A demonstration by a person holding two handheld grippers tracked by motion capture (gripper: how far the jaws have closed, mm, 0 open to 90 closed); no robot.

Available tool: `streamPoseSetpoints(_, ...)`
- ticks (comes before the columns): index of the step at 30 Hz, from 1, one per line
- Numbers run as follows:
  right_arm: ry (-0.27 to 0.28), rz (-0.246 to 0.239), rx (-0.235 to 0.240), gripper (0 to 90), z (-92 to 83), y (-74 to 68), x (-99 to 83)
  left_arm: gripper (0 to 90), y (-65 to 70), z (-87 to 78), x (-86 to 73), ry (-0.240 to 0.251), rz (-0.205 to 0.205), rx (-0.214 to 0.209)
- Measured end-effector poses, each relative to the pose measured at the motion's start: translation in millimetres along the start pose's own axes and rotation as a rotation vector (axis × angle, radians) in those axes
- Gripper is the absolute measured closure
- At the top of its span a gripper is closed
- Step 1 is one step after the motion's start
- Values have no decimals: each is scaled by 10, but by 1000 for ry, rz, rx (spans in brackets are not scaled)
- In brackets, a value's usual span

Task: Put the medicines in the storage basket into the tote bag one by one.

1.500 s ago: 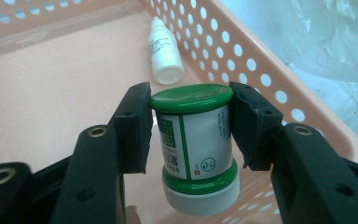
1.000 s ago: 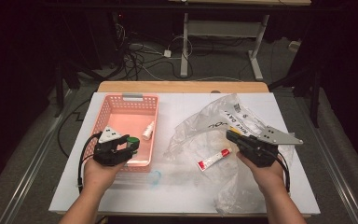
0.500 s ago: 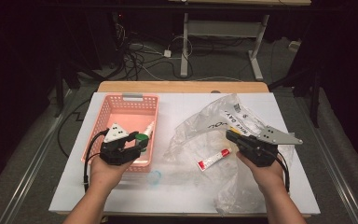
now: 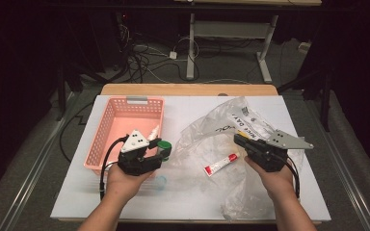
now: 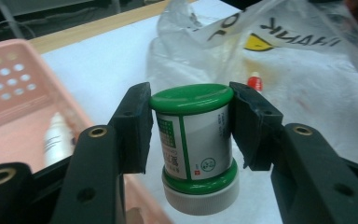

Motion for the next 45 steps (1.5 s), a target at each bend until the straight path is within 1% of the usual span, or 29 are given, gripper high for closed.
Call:
streamPoseSetpoints(1, 0, 0, 0, 900, 1, 0, -1, 508, 36, 16, 9, 1, 9, -7)
streamPoseSetpoints(13, -2, 5, -1, 900, 5, 4, -8, 508, 499, 199, 85, 21, 43, -106)
streamPoseSetpoints(17, -1, 4, 0, 900, 9, 0, -7, 508, 601, 288, 89, 16, 52, -127)
streamPoseSetpoints(23, -5, 0, 2, 900, 17, -10, -15, 508, 738, 494, 81, 0, 61, -156)
streamPoseSetpoints(26, -6, 0, 2, 900, 20, -13, -16, 508, 785, 602, 77, -10, 63, -163)
streamPoseSetpoints(31, -4, -4, 5, 900, 21, -19, -15, 508, 877, 796, 74, -19, 53, -185)
streamPoseSetpoints(35, -5, -3, 7, 900, 20, -19, -15, 508, 920, 928, 81, -25, 55, -187)
streamPoseSetpoints(39, -4, -3, 8, 900, 21, -28, -14, 508, 920, 1058, 94, -19, 63, -177)
streamPoseSetpoints(42, -4, -2, 9, 900, 21, -30, -12, 507, 895, 1159, 99, -21, 68, -162)
streamPoseSetpoints(45, -4, -2, 9, 900, 20, -33, -11, 508, 858, 1243, 106, -21, 60, -149)
Point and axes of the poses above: each handheld gripper's, and its own axes: z roughly forward along the jaws, x roughly out of its top, y roughly to its right, the point moved 10 cm from there along z, roughly forward along the jaws, and after that the axes turned 9 degrees about z, right-handed, at the moved point
